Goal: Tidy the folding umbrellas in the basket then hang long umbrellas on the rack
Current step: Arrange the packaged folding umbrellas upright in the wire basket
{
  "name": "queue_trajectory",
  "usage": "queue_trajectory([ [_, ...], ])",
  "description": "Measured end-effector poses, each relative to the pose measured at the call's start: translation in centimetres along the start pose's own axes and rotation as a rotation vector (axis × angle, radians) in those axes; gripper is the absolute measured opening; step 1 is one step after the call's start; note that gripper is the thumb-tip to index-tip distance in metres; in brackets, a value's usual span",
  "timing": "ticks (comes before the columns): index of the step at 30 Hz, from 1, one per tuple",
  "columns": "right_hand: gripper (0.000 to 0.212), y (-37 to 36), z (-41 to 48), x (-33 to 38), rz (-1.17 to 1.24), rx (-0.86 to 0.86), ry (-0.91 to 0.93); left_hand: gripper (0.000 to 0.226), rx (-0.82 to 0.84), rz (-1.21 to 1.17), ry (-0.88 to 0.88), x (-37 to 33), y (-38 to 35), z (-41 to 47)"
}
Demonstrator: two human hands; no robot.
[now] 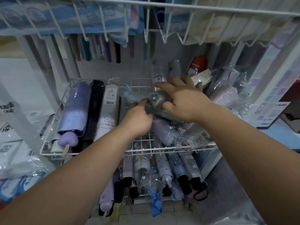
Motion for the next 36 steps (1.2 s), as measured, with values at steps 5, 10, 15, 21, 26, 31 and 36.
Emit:
queue_trajectory([
  [5,0.068,-0.7,0.6,0.1,0.013,0.032,-0.094,0.044,-0.019,-0.219,0.061,1.0,-0.8,0.9],
  [10,0.054,-1.0,1.4,0.2,0.012,0.078,-0.125,0.047,-0.089,-0.630,0.303,3.0,-1.0,0.2],
  [15,0.063,-0.5,0.9,-0.6,0.006,0.132,-0.119,0.061,-0.192,-0.293,0.093,1.6,0.5,0.4],
  [21,0.039,1.2,-1.4,-1.5,-0.013,0.205,-0.006,0.071,-0.026,0.262,-0.207,-2.5,-0.1,1.1],
  [26,0.043,1.8,-3.3,-2.4,-0.113,0.195,0.003,0.058,0.116,0.344,-0.239,-3.9,-1.8,2.9],
  [31,0.049,0.8,-2.1,-1.2,-0.351,0.074,-0.051,0.044,0.135,0.268,-0.174,-4.2,-2.1,3.5],
  [36,0.031,-0.6,-0.5,0.4,-0.288,0.152,0.026,0.058,0.030,0.112,-0.188,-3.7,-1.0,2.2],
])
Point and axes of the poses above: each hand's wrist, its own z-axis towards the middle knuckle, its own y-axis out of the back of the hand, x = y × z, the point moved 8 cm from there along z, towards the middle knuckle, and after that the axes turned 8 degrees about z, right-handed, at the moved point
